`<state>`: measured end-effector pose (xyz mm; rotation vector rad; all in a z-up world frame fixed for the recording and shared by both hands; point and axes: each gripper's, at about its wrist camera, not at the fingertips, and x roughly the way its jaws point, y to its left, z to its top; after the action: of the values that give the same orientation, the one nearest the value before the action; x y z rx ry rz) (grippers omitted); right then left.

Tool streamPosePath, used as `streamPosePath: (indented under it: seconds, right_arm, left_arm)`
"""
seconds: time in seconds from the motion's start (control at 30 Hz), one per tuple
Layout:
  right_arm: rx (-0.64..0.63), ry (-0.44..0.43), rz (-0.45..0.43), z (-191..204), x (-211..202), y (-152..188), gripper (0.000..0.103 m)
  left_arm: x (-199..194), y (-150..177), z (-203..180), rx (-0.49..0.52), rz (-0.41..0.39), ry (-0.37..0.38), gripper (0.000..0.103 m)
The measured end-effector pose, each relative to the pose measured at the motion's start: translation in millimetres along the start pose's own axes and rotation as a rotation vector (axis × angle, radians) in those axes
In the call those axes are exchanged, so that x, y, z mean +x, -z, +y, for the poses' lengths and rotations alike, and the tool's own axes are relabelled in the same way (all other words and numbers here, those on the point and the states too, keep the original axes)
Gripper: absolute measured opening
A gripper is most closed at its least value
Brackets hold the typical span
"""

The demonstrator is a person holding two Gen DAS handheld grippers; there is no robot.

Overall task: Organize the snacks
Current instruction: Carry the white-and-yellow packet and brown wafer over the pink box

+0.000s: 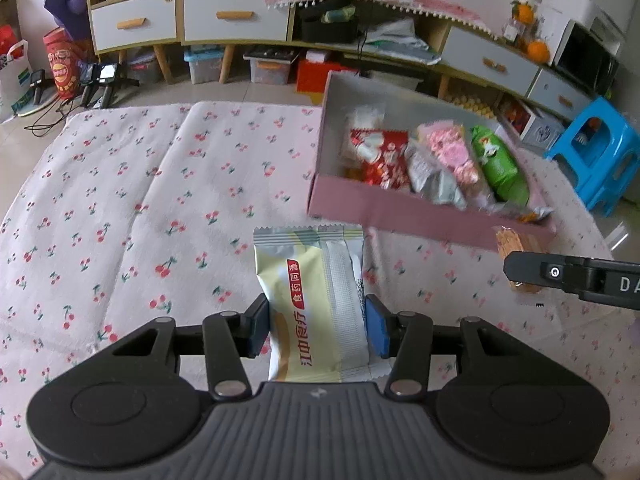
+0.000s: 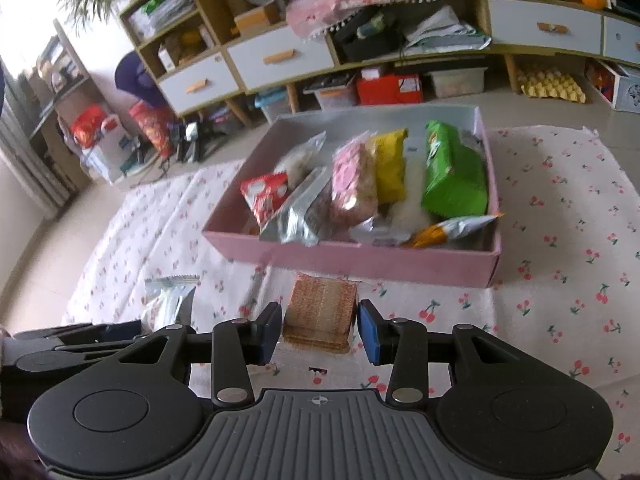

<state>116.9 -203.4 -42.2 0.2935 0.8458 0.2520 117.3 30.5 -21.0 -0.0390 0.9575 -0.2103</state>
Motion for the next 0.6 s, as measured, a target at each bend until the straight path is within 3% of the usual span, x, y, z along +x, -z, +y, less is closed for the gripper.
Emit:
streamPosePath:
  seconds: [0.6]
  right_arm:
    - [0.251,-0.037,-0.205,-57.0,-11.6,-28.1,0.040]
  left_arm:
    - [5.9,-44.0,-35.2,-0.036,-0.126,0.063,0.046]
